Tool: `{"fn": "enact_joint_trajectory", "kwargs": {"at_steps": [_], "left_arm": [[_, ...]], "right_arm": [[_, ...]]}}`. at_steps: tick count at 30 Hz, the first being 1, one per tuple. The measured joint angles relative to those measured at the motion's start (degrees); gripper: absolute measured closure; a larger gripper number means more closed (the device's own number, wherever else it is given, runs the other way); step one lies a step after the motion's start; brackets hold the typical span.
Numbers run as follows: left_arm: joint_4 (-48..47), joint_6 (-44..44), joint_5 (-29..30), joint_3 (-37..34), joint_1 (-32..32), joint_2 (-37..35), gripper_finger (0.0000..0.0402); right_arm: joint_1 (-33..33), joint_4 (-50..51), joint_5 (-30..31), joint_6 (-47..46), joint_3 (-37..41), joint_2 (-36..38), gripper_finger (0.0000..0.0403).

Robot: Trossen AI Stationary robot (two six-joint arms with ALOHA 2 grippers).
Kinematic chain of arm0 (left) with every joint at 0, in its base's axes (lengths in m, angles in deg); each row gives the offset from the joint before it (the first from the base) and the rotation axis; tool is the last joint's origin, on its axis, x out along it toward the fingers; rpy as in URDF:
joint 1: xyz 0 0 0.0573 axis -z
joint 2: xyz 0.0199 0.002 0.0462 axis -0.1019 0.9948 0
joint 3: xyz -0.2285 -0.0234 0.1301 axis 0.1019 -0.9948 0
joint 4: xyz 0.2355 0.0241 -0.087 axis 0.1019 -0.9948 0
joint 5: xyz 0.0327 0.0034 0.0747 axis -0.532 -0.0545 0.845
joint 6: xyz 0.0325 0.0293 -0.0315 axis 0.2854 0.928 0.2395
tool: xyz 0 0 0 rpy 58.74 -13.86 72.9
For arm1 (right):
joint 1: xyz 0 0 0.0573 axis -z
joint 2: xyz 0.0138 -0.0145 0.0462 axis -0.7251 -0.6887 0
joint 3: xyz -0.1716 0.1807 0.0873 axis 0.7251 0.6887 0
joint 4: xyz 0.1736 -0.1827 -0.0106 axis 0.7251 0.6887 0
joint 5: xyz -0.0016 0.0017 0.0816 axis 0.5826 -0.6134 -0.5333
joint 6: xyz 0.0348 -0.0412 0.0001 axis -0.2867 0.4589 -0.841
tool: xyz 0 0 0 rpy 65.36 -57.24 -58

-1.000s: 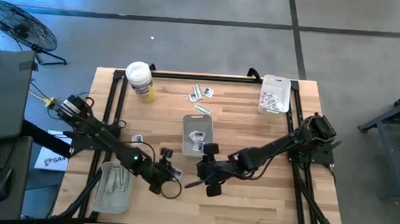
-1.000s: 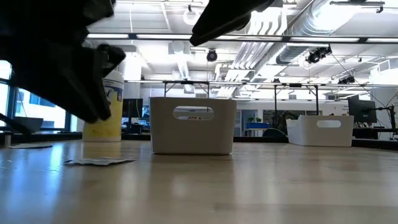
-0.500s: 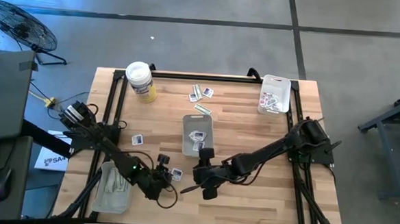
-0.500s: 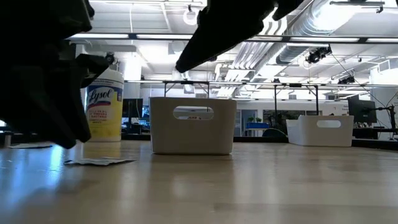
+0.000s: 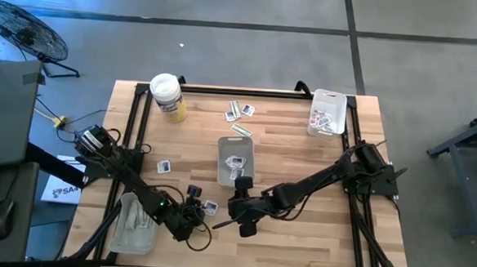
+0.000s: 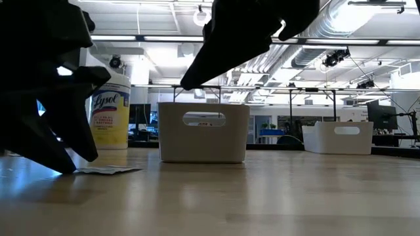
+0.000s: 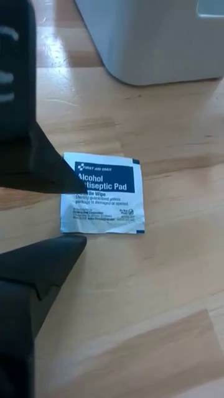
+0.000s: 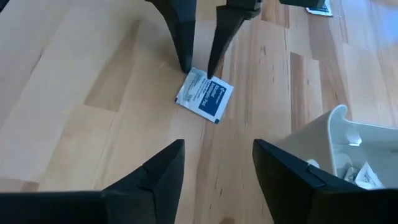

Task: Pick & Place First Aid Supplies
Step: Put the blue pad into the middle gray bin

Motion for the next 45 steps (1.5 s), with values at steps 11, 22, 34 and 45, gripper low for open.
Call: {"fn": "enact_joint_trajectory", "kwargs": {"at_steps": [11,22,34,45], "left_arm": [[-0.25,-3.37,-6.78,0.0,-3.76,0.65,0.0309],[0.0,-3.1,-10.7,-0.57,-5.33,0.76,0.0398],[-2.03,-0.15,-10.0,-0.12,-4.76,-3.54,0.0401],[-8.53,1.4,-10.39,5.98,-4.68,-8.54,0.0401]], "right_arm": [[0.12,-0.19,-0.68,-0.02,0.0,-0.02,0.0219],[-0.03,-0.14,-0.72,-0.02,0.0,-0.02,0.0218],[-3.18,2.51,-0.21,-0.67,0.0,-0.02,0.0228],[-6.9,8.9,1.16,-5.1,-0.02,0.04,0.0243]]}}
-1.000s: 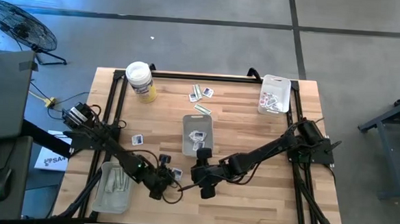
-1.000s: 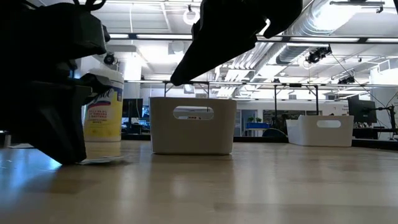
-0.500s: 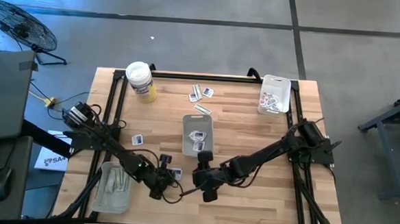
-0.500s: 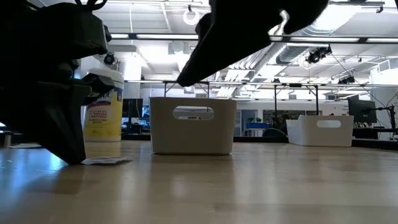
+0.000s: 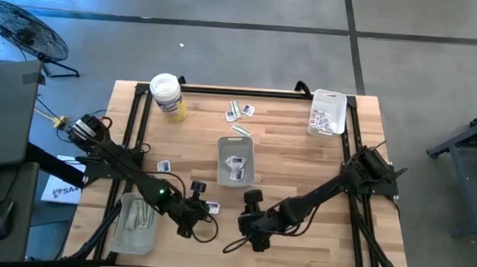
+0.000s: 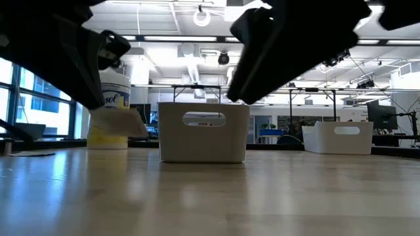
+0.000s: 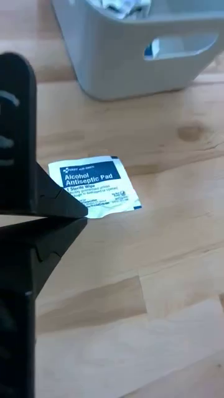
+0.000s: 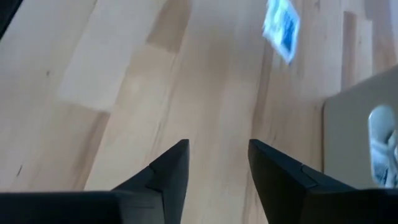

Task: Pick & Place First Aid Supplies
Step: Put the blue pad into the middle gray bin

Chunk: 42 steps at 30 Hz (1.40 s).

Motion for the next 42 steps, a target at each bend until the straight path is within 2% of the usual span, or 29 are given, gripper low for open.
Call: {"fn": "enact_joint_trajectory", "kwargs": {"at_steps": [5,11,17,21,25,29,35,42], "left_arm": [[-4.92,2.69,0.5,4.68,0.02,-0.6,0.0401],[-12.28,7.29,5.59,12.62,-0.29,-0.65,0.0401],[-16.11,11.16,6.9,16.78,-4.73,-0.77,0.0401],[-16.31,13.67,3.49,16.36,-12.03,-0.77,0.0401],[-14.18,18.68,0.25,15.31,-19.53,-0.77,0.0401],[-9.94,22.34,-6.34,13.45,-26.6,1.23,0.0401],[-1.71,26.21,-11.84,11.75,-32.1,6.07,0.0401],[-1.13,26.61,-15.62,11.72,-36.03,9.57,0.0401]], "right_arm": [[-0.81,4.57,0.02,-3.39,0.0,0.02,0.0251],[-1.42,8.68,-0.73,-7.44,0.0,0.07,0.026],[-1.52,8.34,-4.66,-8.77,0.0,0.09,0.0262],[-1.9,7.88,-6.94,-9.1,0.0,0.09,0.0267],[-4.08,6.39,-2.97,-9.02,0.0,0.09,0.0269],[-6.24,2.11,-0.39,-8.91,-0.02,-0.43,0.0263],[-7.05,0.41,-2.5,-10.17,-0.02,-2.13,0.0256],[-6.62,0.47,-4.5,-10.52,-0.02,-2.78,0.0262]]}}
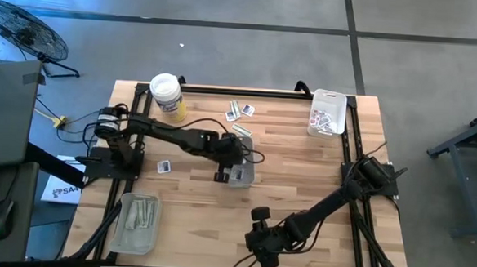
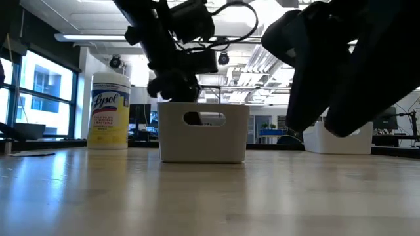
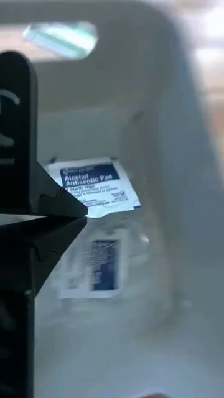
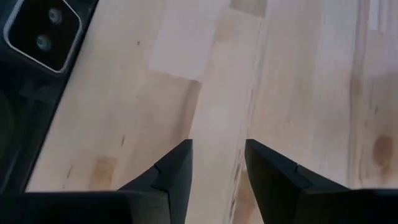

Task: Pick & Place First Aid Supplies
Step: Put the blue pad into the middle gray bin

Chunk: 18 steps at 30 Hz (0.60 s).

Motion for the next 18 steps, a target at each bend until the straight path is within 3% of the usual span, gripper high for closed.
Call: {"fn": "enact_joint_trajectory", "kwargs": {"at_steps": [5,11,18], "left_arm": [[0.2,-1.4,-1.3,0.03,-0.75,-0.09,0.0386],[-0.53,-0.79,-2.03,0.03,-0.67,-0.11,0.0324],[-16.08,-4.1,-1.91,3.77,-0.18,-6.56,0.0276]], "right_arm": [[0.19,0.06,-0.52,0.42,0.0,0.0,0.0249],[0.49,0.06,-1.41,0.41,0.0,0.0,0.0224],[0.76,-0.42,-1.5,0.44,0.01,0.21,0.021]]}}
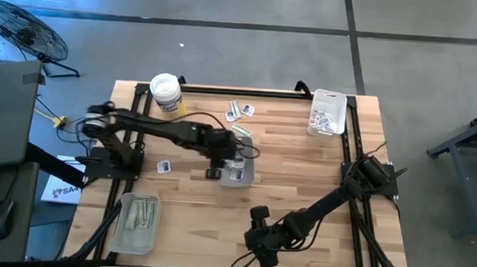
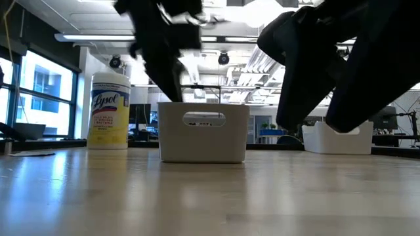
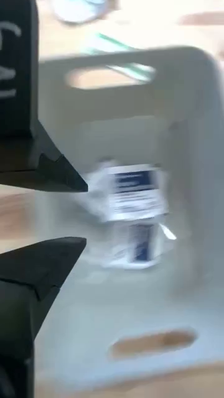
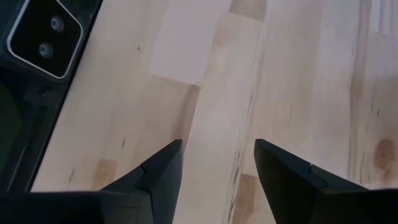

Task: Pick & Place First Aid Supplies
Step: Put the blue pad into the middle gray bin

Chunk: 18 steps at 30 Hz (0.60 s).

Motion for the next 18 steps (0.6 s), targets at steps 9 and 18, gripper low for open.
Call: {"fn": "enact_joint_trajectory", "kwargs": {"at_steps": [9,18], "left_arm": [[-21.54,-13.36,0.97,-1.5,5.01,-14.35,0.0274],[-21.74,-42.28,2.66,-17.64,7.36,-21.83,0.0273]], "right_arm": [[0.0,-1.15,0.16,0.32,0.02,0.01,0.0208],[0.0,-1.98,0.02,1.23,0.02,0.01,0.0207]]}}
